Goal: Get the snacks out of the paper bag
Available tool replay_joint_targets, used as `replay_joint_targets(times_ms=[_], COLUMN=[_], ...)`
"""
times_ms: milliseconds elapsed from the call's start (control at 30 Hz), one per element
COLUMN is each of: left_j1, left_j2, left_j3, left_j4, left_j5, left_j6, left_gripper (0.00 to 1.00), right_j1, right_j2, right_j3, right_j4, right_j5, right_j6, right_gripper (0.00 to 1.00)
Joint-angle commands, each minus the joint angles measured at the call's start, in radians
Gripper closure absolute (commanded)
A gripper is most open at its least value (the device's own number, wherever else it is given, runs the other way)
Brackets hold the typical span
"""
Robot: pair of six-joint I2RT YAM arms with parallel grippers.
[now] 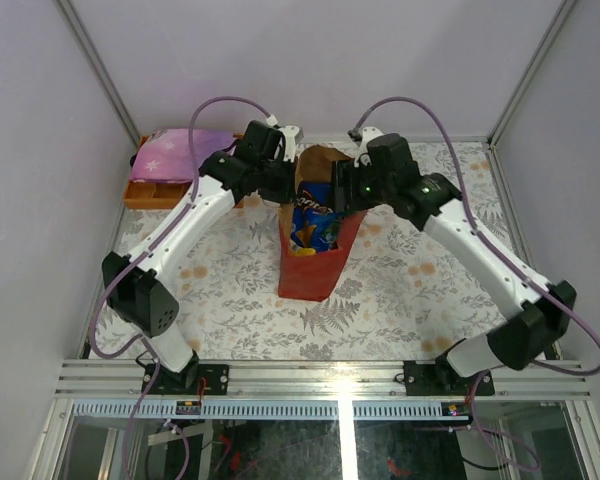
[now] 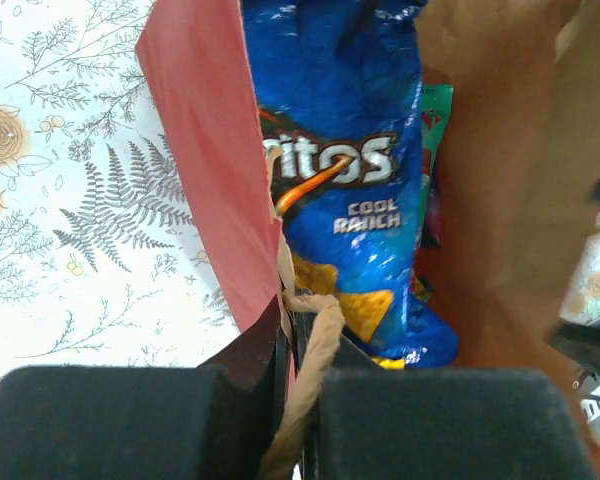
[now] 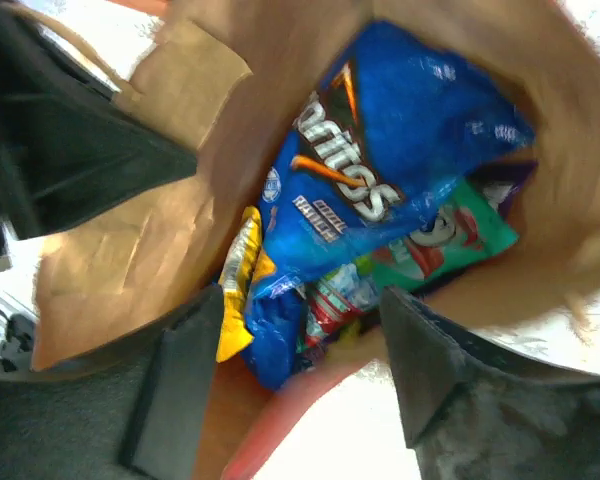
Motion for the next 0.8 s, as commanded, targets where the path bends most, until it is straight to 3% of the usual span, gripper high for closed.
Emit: replay_joint_targets(times_ms=[0,33,67,333,533,767], left_j1=[-0.016,-0.017,-0.016,-0.016,-0.018,-0.021], left_j2=[-0.108,-0.111,-0.111,-0.104,-0.045,0.075], left_j3=[-0.026,-0.03,-0.033,-0.019,0.093,0.236], left_j4=[0.05,0.039,0.03,0.021,-0.012,-0.072], left_j5=[-0.03,-0.062,-0.086,-0.165,-0.239,-0.339], left_j6=[0.018,0.013,0.01,0.011,0.031,0.052], left_gripper=[0.96,0.87,0.73,0.02,0.0,0.0], right_j1=[0.013,0.013,0.013,0.012,-0.016,-0.081], right_j2=[-0.157,-0.174,-0.181,-0.186,-0.037,0.085], right_j3=[0.053,0.073,0.104,0.172,0.226,0.261], right_j4=[-0.024,-0.056,-0.084,-0.174,-0.236,-0.263], right_j5=[0.089,0.125,0.161,0.389,0.392,0.262], right_j6=[-0.078,-0.101,-0.126,-0.26,-0.348,-0.333], right_gripper=[0.11,0.01,0.0,0.01,0.0,0.08])
